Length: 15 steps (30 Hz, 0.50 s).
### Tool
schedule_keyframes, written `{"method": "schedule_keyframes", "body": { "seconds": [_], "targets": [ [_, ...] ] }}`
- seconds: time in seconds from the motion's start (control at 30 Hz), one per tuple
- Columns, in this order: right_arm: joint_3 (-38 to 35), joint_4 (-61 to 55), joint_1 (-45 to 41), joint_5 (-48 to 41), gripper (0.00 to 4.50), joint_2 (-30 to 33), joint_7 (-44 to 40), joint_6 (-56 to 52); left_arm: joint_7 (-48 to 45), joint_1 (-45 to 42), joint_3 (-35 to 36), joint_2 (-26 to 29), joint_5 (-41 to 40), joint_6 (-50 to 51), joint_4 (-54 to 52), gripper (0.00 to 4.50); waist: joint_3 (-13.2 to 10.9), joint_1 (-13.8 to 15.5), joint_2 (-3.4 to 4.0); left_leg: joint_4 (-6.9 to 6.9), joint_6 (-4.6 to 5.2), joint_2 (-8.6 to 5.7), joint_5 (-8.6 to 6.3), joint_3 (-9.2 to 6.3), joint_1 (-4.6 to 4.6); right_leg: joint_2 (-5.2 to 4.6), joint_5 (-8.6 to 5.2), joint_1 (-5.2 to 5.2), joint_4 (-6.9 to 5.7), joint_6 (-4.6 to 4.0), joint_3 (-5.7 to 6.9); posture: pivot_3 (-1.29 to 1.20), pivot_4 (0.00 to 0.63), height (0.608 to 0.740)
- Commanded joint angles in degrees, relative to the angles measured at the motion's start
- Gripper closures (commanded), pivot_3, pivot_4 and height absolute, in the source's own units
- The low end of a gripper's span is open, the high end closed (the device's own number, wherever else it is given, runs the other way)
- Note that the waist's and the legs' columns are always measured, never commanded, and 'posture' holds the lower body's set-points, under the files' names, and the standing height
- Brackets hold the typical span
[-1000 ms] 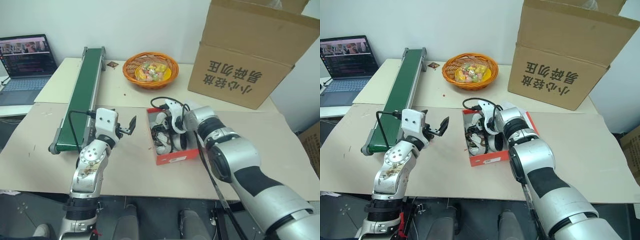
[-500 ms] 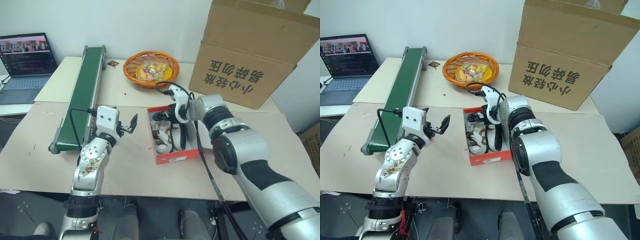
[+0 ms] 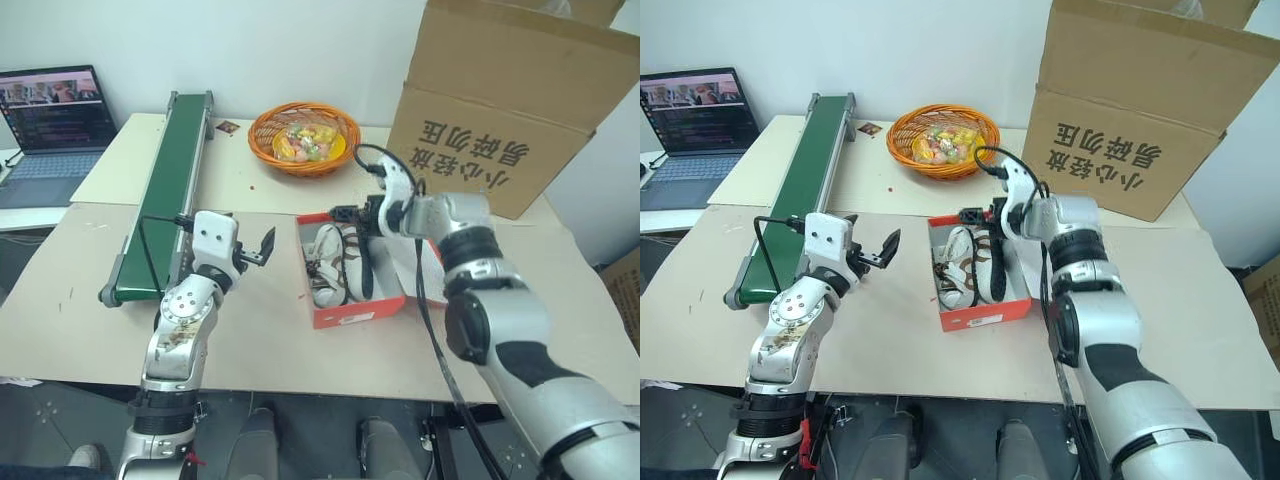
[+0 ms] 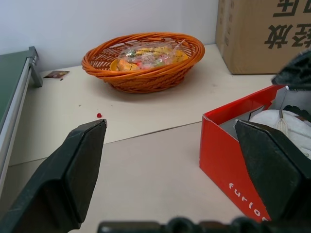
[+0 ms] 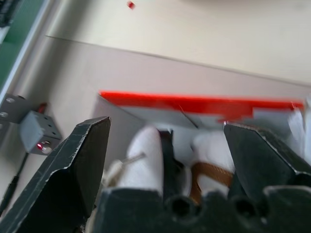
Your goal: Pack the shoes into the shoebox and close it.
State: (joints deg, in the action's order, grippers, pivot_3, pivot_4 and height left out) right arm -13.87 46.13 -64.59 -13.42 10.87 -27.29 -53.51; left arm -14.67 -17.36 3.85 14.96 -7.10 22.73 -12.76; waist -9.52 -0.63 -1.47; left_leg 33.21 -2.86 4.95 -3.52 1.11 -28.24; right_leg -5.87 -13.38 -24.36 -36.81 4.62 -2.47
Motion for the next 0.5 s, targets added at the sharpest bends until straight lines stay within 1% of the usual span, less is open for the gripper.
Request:
{"method": "schedule_keyframes", "body": {
  "seconds": [0.03, 0.07, 0.17, 0.2, 0.23, 0.27, 0.3, 0.4, 0.47, 0.5],
  "targets": [
    [-7.98, -23.55, 7.88, -4.77, 0.12, 1.35, 7.83, -7.51, 0.14, -0.47, 0.92, 0.53, -0.50, -0.07, -2.24, 0.00, 0.00, 0.41, 0.00, 0.01, 0.00, -0.02, 0.00, -0.01, -0.01, 0.00, -0.01, 0.00, 0.00, 0.01, 0.00, 0.00, 0.150, 0.721],
    [-10.02, -28.82, 9.86, -5.86, 0.12, 1.34, 9.66, -9.45, 0.19, -0.39, 1.13, 0.66, -0.52, -0.05, -2.25, 0.00, 0.00, 0.69, 0.00, 0.02, 0.00, -0.02, 0.00, -0.02, -0.02, -0.01, -0.01, 0.00, 0.00, 0.02, 0.00, 0.00, 0.150, 0.721],
    [-13.50, -44.07, 14.62, -8.96, 0.83, 0.92, 13.07, -14.66, -0.01, -0.35, 1.46, 0.95, -0.65, -0.30, -1.78, 0.00, 0.00, 1.19, 0.00, 0.02, 0.00, -0.02, 0.00, -0.03, -0.02, -0.01, -0.02, 0.00, 0.02, 0.02, 0.03, 0.00, 0.150, 0.721],
    [-15.04, -48.82, 15.46, -10.94, 1.22, 0.30, 13.72, -17.26, -0.17, -0.54, 1.47, 1.04, -0.70, -0.37, -1.49, 0.00, 0.00, 1.20, 0.00, 0.02, 0.00, -0.02, 0.00, -0.03, -0.02, -0.01, -0.01, -0.01, 0.02, 0.02, 0.03, 0.00, 0.150, 0.721],
    [-16.12, -51.90, 15.91, -12.32, 1.50, -0.29, 14.29, -19.17, -0.30, -0.68, 1.50, 1.11, -0.74, -0.41, -1.28, 0.00, 0.00, 1.11, 0.01, 0.02, 0.00, -0.01, 0.00, -0.03, 0.00, -0.01, -0.01, -0.01, 0.02, 0.01, 0.02, 0.00, 0.150, 0.721],
    [-17.23, -54.81, 16.23, -14.07, 1.90, -1.03, 14.64, -21.46, -0.47, -0.93, 1.41, 1.15, -0.68, -0.56, -0.85, 0.00, 0.01, 0.96, 0.02, 0.02, 0.00, -0.01, 0.00, -0.03, 0.03, -0.01, -0.02, -0.01, 0.01, -0.01, 0.03, 0.00, 0.150, 0.721],
    [-17.63, -57.13, 16.63, -15.22, 2.21, -1.59, 14.89, -23.02, -0.74, -1.21, 1.23, 1.13, -0.69, -0.77, -0.33, 0.00, 0.01, 0.66, 0.02, 0.02, 0.00, 0.01, 0.00, -0.02, 0.05, -0.01, -0.02, -0.01, 0.01, -0.04, 0.03, 0.00, 0.150, 0.721],
    [-19.04, -60.71, 16.88, -17.27, 3.24, -3.09, 16.16, -26.13, -2.15, -1.80, 0.24, 1.25, -0.69, -1.37, 0.86, 0.00, 0.02, 0.07, 0.03, -0.01, 0.01, 0.03, 0.00, -0.04, 0.12, -0.01, -0.06, 0.04, 0.00, -0.12, 0.05, 0.00, 0.150, 0.721],
    [-20.55, -62.08, 16.67, -18.55, 3.85, -3.87, 16.83, -27.35, -4.90, -1.99, -0.76, 1.62, -1.89, -1.17, 0.55, 0.00, 0.02, -0.08, 0.03, 0.00, 0.01, 0.02, 0.00, -0.04, 0.09, -0.01, -0.15, 0.06, 0.02, -0.29, 0.06, 0.00, 0.150, 0.721],
    [-20.87, -62.70, 16.99, -19.05, 4.36, -3.90, 16.98, -27.80, -7.95, -1.65, -1.84, 2.48, -3.18, -0.39, -0.35, 0.00, 0.02, -0.09, 0.03, 0.03, 0.01, 0.01, 0.00, -0.04, 0.06, -0.02, -0.17, 0.06, 0.04, -0.32, 0.05, 0.00, 0.150, 0.721]
  ]
}}
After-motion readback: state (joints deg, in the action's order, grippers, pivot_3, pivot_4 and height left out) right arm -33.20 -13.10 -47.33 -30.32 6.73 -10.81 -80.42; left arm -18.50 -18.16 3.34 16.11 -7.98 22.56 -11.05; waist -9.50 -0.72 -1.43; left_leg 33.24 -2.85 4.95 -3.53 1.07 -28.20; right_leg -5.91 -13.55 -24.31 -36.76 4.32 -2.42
